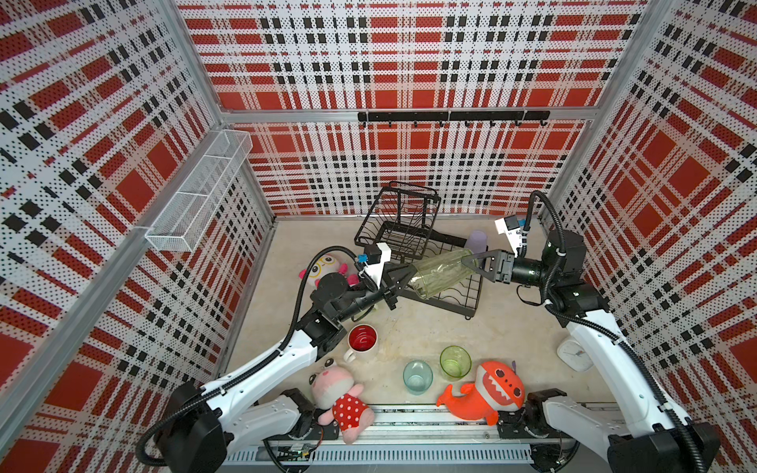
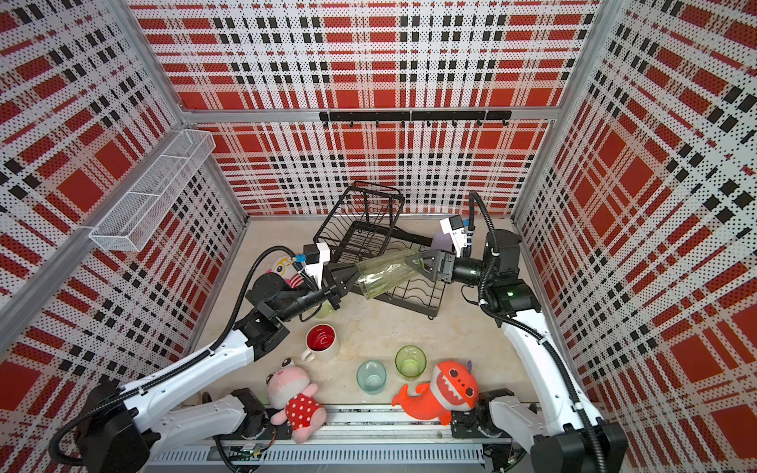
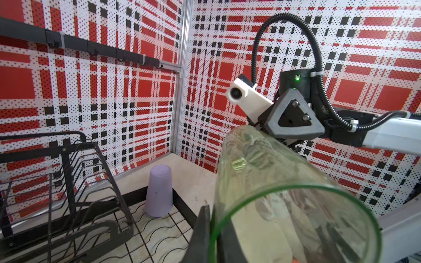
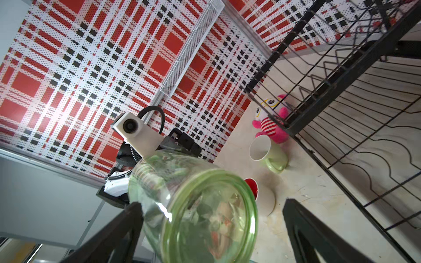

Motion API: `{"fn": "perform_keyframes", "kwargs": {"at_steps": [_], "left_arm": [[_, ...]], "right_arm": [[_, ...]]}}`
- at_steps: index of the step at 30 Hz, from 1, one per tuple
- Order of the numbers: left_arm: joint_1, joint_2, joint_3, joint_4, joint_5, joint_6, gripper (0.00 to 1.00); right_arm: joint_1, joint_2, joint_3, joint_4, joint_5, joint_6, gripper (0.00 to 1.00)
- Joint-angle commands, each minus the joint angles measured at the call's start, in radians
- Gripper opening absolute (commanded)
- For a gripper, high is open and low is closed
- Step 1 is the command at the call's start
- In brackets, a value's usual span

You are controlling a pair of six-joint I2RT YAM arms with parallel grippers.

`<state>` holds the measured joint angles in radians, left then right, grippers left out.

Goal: Load cups into a dish rack
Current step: Place the cup upside down at the dish rack.

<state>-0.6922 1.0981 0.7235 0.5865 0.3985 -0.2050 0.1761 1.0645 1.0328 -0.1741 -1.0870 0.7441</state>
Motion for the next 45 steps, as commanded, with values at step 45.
{"fn": "perform_keyframes", "kwargs": {"at_steps": [45], "left_arm": [[0.008,0.086,-0.144,0.502,0.319,0.046,0.0]], "right_arm": [[0.09,-0.008,-0.086,-0.224,-0.229,-0.323,0.96]]}}
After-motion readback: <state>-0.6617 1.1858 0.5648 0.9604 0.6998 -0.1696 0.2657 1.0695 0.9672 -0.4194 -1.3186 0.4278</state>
